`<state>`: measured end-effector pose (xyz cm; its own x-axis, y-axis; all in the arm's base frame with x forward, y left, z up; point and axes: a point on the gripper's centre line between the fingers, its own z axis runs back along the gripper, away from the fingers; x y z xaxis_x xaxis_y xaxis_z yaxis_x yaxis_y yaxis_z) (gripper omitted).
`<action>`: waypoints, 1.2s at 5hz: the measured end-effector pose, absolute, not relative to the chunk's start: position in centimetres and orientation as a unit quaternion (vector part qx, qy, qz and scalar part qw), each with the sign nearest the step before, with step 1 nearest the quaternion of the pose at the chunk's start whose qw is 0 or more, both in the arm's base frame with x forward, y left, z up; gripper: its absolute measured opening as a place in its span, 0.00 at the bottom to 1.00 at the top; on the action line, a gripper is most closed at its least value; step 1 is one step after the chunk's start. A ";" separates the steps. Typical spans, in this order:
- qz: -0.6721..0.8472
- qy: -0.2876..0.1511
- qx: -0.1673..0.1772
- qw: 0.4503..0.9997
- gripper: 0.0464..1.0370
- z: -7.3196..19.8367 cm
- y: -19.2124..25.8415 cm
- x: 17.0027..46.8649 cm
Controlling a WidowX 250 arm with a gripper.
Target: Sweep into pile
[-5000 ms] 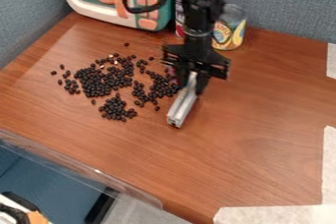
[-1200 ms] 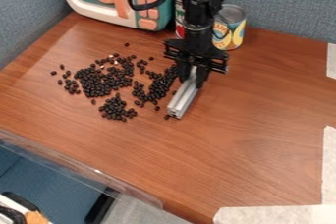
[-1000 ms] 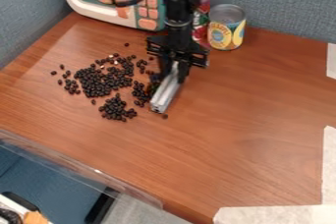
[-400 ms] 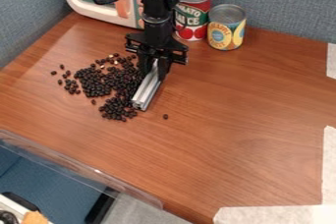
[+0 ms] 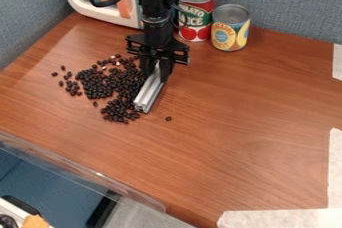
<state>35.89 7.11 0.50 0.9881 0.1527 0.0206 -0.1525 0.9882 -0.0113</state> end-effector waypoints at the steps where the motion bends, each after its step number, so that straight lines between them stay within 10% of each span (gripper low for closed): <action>1: 0.074 -0.032 -0.023 0.997 0.31 2.5 6.6 36.2; 4: 0.071 -0.050 0.012 0.996 0.31 7.6 17.1 32.3; 6: 0.042 -0.014 0.002 0.999 0.31 5.8 26.0 30.2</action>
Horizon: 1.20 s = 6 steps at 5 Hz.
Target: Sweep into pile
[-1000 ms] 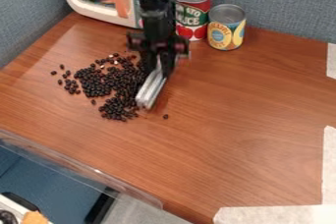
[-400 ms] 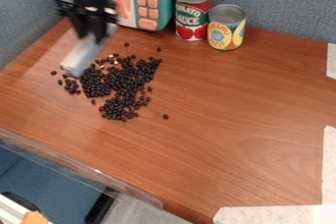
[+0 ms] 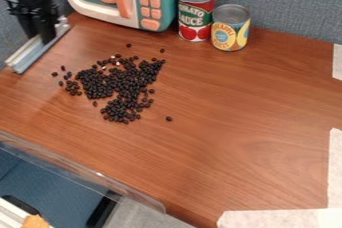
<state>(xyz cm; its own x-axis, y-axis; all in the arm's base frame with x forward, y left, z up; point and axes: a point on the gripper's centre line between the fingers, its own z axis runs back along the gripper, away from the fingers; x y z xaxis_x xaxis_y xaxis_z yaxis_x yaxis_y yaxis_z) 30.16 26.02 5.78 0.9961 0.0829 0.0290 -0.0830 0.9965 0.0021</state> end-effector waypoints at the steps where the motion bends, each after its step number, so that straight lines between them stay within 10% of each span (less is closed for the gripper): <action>1: 0.051 0.010 0.002 0.999 0.31 2.7 27.8 29.8; 3: 0.062 0.011 0.052 0.997 0.31 0.8 27.0 30.7; 6: 0.058 -0.002 0.025 0.998 0.31 0.2 23.9 31.6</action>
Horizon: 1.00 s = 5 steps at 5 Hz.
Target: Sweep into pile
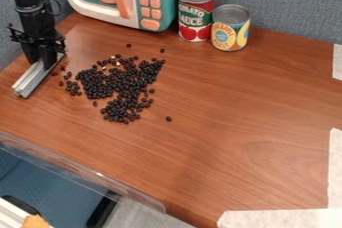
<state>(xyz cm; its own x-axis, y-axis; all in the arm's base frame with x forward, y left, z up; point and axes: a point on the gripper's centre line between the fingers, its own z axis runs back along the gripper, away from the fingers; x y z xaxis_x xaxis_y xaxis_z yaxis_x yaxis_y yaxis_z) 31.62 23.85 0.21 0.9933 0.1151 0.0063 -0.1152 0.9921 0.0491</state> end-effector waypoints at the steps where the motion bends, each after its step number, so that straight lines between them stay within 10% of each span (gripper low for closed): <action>1: 0.027 -0.001 0.000 1.000 0.31 0.3 20.7 32.7; 5: -0.046 0.008 -0.041 0.998 0.31 0.4 12.9 34.9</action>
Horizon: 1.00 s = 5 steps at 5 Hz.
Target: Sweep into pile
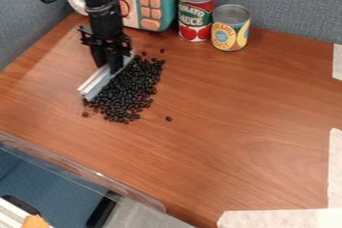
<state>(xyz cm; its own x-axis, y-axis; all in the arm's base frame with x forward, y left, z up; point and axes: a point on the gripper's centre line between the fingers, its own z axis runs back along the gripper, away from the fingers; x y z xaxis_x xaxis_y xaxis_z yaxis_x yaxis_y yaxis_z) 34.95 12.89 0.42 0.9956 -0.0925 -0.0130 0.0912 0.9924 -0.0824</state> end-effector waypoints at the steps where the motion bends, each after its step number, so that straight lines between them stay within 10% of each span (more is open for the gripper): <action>1: -0.045 0.008 -0.040 0.998 0.31 0.5 12.5 35.0; 5: 0.004 -0.045 0.003 0.999 0.31 5.9 12.8 34.1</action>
<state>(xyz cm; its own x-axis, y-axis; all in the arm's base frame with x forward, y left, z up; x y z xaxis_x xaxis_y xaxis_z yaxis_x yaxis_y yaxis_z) 34.14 12.82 5.92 0.9959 0.0080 0.0901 -0.0084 1.0000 0.0050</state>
